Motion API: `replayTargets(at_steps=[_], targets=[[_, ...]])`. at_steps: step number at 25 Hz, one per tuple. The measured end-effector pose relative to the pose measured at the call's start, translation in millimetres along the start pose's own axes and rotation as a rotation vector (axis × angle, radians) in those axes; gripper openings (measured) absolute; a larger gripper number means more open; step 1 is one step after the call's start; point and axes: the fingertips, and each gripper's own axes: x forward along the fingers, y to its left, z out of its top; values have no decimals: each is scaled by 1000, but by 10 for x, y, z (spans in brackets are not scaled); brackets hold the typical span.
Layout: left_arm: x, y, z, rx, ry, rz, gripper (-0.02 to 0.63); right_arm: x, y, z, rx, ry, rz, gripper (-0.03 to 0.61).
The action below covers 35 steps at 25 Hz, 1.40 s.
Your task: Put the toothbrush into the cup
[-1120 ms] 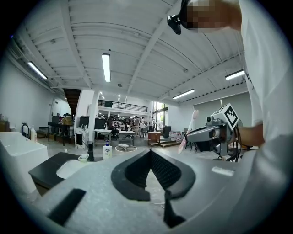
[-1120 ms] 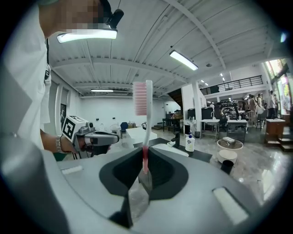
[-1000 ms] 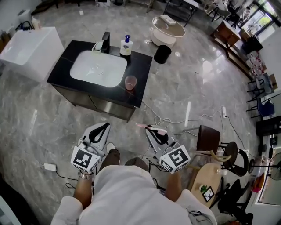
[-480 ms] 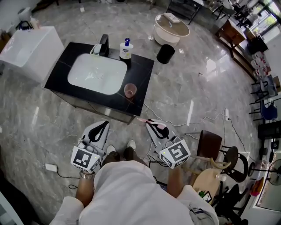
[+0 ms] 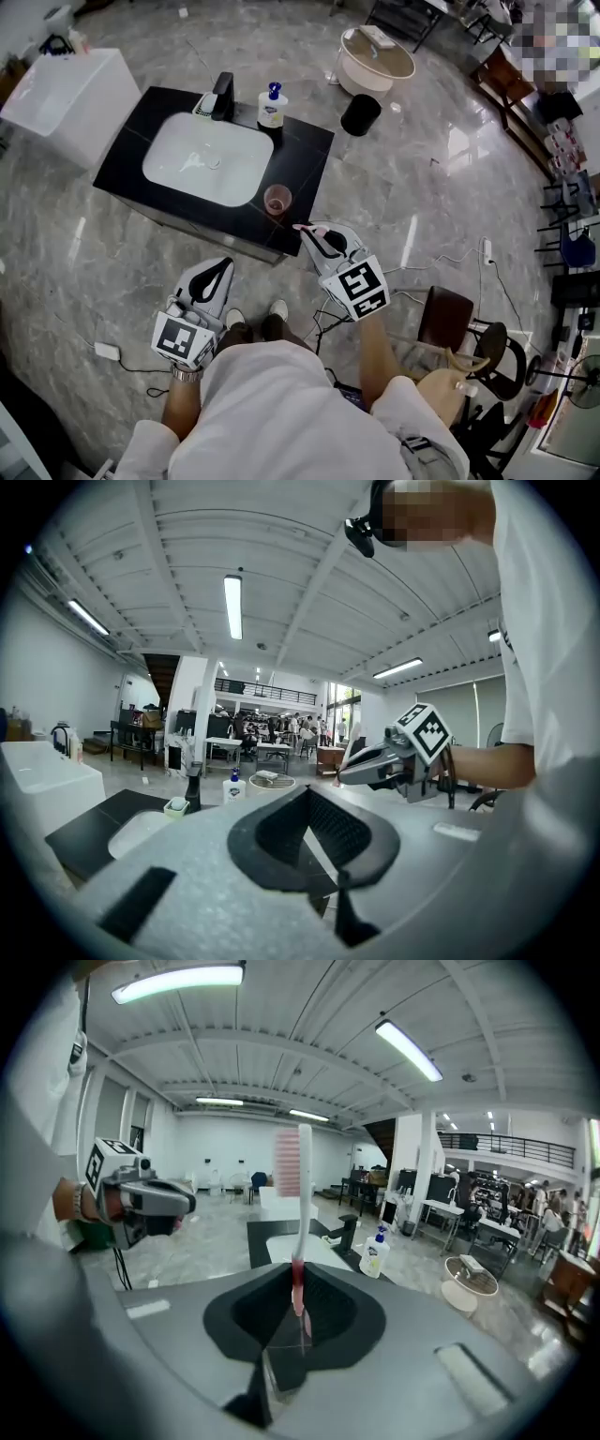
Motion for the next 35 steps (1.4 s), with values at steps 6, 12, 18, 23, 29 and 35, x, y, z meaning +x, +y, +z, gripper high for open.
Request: replayTargets(at_steps=[6, 12, 18, 23, 29, 35], targets=[[65, 82, -8, -8, 13, 16, -3, 670, -355, -260, -64, 141, 36, 48], [75, 204, -31, -15, 21, 42, -3, 1291, -569, -610, -82, 260, 85, 48], [14, 304, -46, -26, 25, 81, -3, 1722, -539, -972, -107, 390, 148, 49], [-22, 371, -78, -33, 25, 100, -3, 1940, -497, -1224, -144, 494, 173, 49], [-13, 390, -79, -33, 29, 105, -3, 2049, -509, -1378, -204, 598, 186, 49], [-23, 405, -70, -32, 30, 115, -3, 2150, -483, -1454, -241, 654, 200, 51]])
